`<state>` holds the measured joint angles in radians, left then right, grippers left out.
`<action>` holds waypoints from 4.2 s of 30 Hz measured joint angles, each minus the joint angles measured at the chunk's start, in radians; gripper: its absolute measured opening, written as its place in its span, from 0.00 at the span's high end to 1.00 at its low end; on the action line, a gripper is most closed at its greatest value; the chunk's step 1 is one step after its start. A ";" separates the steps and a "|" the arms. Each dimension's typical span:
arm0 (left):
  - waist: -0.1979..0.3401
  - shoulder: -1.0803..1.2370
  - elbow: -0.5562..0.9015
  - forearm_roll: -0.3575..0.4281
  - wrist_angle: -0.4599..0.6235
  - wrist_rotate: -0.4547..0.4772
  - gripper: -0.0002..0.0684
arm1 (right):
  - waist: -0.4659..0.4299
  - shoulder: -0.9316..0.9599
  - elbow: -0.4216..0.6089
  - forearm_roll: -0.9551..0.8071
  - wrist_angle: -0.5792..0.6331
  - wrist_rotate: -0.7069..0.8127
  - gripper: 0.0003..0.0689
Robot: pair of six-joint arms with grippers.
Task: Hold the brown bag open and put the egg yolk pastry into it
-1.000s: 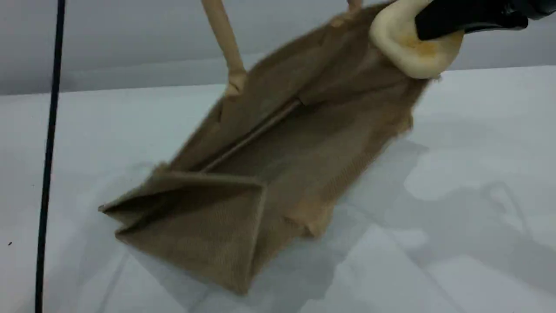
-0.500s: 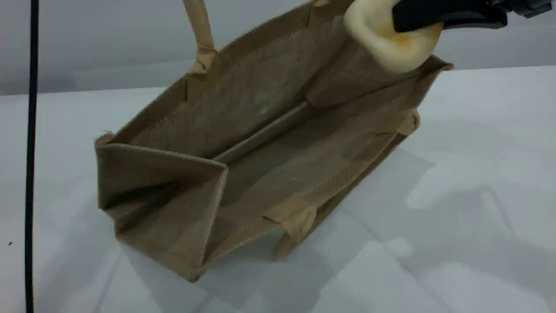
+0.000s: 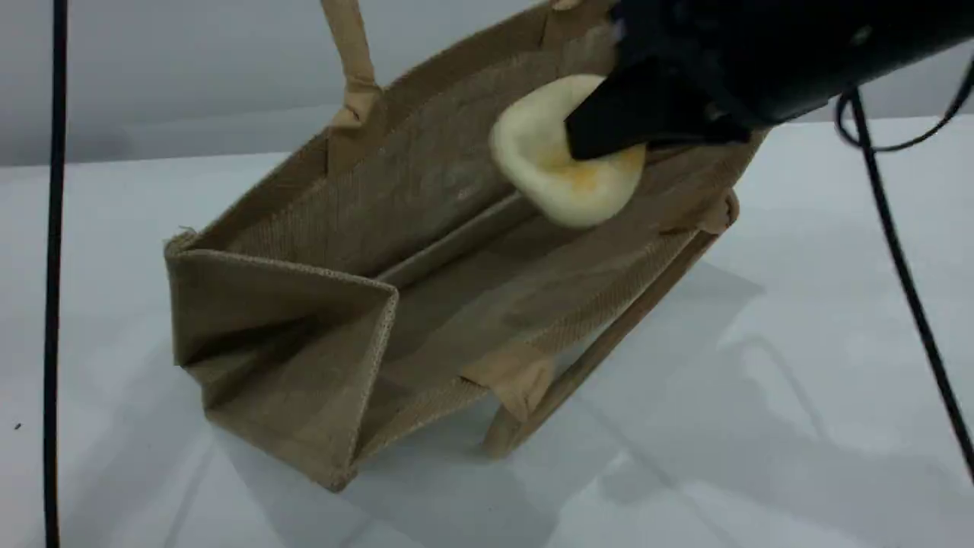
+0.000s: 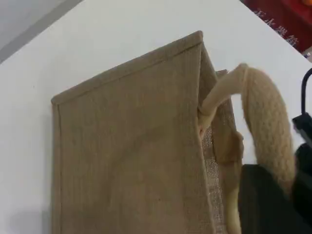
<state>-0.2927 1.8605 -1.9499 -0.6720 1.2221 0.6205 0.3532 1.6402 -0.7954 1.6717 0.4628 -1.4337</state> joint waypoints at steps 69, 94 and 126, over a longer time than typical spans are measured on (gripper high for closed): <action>-0.080 0.484 0.003 -0.036 -0.003 0.024 0.79 | -0.196 -0.664 -0.229 -1.176 0.441 1.015 0.31; -0.068 0.115 0.003 0.202 0.005 -0.125 0.28 | -0.196 -0.998 0.002 -1.418 0.722 1.211 0.31; -0.358 -0.395 0.446 0.462 -0.003 -0.390 0.28 | -0.196 -1.640 0.291 -1.551 0.603 1.360 0.31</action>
<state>-0.6509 1.4656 -1.5040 -0.2098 1.2187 0.2305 0.1574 0.0000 -0.5048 0.1208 1.0660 -0.0739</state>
